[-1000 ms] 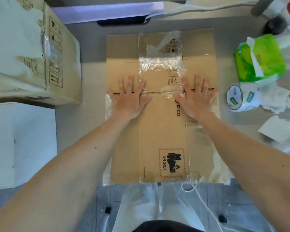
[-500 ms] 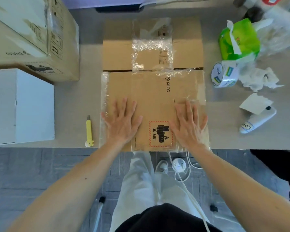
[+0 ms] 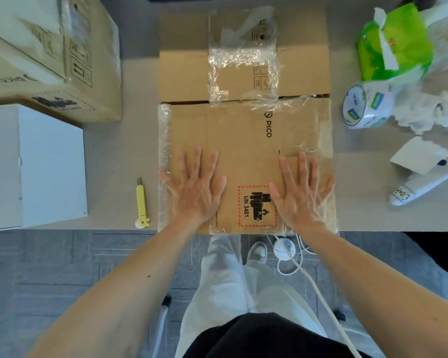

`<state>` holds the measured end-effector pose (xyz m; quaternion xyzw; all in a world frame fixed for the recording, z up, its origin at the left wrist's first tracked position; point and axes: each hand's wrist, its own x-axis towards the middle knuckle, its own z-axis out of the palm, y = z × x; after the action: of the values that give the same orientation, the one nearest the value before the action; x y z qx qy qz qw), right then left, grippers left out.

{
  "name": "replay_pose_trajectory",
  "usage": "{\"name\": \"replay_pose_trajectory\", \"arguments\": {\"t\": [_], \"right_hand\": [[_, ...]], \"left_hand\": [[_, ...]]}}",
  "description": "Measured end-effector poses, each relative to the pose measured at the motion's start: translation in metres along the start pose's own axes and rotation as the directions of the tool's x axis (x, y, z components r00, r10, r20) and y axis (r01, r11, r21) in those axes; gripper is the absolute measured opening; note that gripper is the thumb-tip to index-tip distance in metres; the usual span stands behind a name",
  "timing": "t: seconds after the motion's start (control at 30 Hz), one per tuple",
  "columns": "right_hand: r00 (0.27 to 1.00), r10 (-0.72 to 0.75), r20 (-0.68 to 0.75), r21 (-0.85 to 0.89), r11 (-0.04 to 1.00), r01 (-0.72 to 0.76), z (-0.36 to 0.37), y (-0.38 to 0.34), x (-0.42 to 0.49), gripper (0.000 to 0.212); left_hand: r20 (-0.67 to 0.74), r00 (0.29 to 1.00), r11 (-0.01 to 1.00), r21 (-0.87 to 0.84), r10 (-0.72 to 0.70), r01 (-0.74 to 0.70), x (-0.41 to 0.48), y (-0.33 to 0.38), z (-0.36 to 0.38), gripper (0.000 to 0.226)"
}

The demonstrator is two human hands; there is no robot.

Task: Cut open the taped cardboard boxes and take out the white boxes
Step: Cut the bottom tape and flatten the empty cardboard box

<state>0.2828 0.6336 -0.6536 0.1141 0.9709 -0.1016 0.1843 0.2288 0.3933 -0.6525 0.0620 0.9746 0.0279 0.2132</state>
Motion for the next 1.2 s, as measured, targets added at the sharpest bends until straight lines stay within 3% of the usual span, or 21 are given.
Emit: {"name": "replay_pose_trajectory", "arguments": {"t": [0.13, 0.2, 0.3, 0.43, 0.57, 0.67, 0.77, 0.97, 1.1, 1.2], "right_hand": [[0.995, 0.015, 0.1, 0.049, 0.999, -0.02, -0.02, -0.005, -0.001, 0.068], [0.995, 0.034, 0.091, 0.126, 0.991, -0.046, -0.042, -0.014, 0.007, 0.058], [0.987, 0.135, 0.083, 0.212, 0.966, -0.15, -0.08, -0.022, 0.032, 0.043], [0.948, 0.308, 0.082, 0.451, 0.836, -0.311, -0.111, -0.024, 0.082, 0.056], [0.865, 0.473, 0.166, 0.533, 0.695, -0.482, -0.123, -0.025, 0.131, 0.073], [0.77, 0.612, 0.178, 0.526, 0.603, -0.6, -0.125, -0.023, 0.154, 0.078], [0.704, 0.692, 0.16, 0.461, 0.578, -0.673, -0.127, -0.021, 0.165, 0.087], [0.694, 0.693, 0.192, 0.472, 0.555, -0.685, -0.119, -0.017, 0.17, 0.105], [0.757, 0.644, 0.109, 0.524, 0.61, -0.594, -0.139, -0.026, 0.156, 0.07], [0.782, 0.624, 0.01, 0.563, 0.643, -0.52, -0.155, -0.033, 0.138, 0.063]], "left_hand": [[0.088, 0.996, 0.999, -0.048, 0.018, -0.014, 0.0, 0.001, -0.02, 0.066], [0.019, 1.0, 0.992, -0.127, -0.002, 0.004, 0.008, -0.002, -0.039, 0.065], [-0.018, 0.989, 0.939, -0.317, -0.146, 0.133, 0.034, -0.015, -0.075, 0.061], [-0.029, 0.924, 0.767, -0.567, -0.382, 0.3, 0.088, -0.037, -0.115, 0.06], [0.117, 0.883, 0.638, -0.649, -0.454, 0.414, 0.139, -0.053, -0.128, 0.077], [0.183, 0.87, 0.626, -0.628, -0.459, 0.463, 0.163, -0.055, -0.128, 0.084], [0.201, 0.856, 0.635, -0.595, -0.476, 0.493, 0.174, -0.055, -0.124, 0.086], [0.176, 0.876, 0.612, -0.653, -0.45, 0.446, 0.178, -0.065, -0.116, 0.078], [0.061, 0.906, 0.648, -0.679, -0.419, 0.346, 0.165, -0.06, -0.129, 0.051], [-0.04, 0.921, 0.708, -0.652, -0.388, 0.27, 0.147, -0.048, -0.148, 0.044]]}}
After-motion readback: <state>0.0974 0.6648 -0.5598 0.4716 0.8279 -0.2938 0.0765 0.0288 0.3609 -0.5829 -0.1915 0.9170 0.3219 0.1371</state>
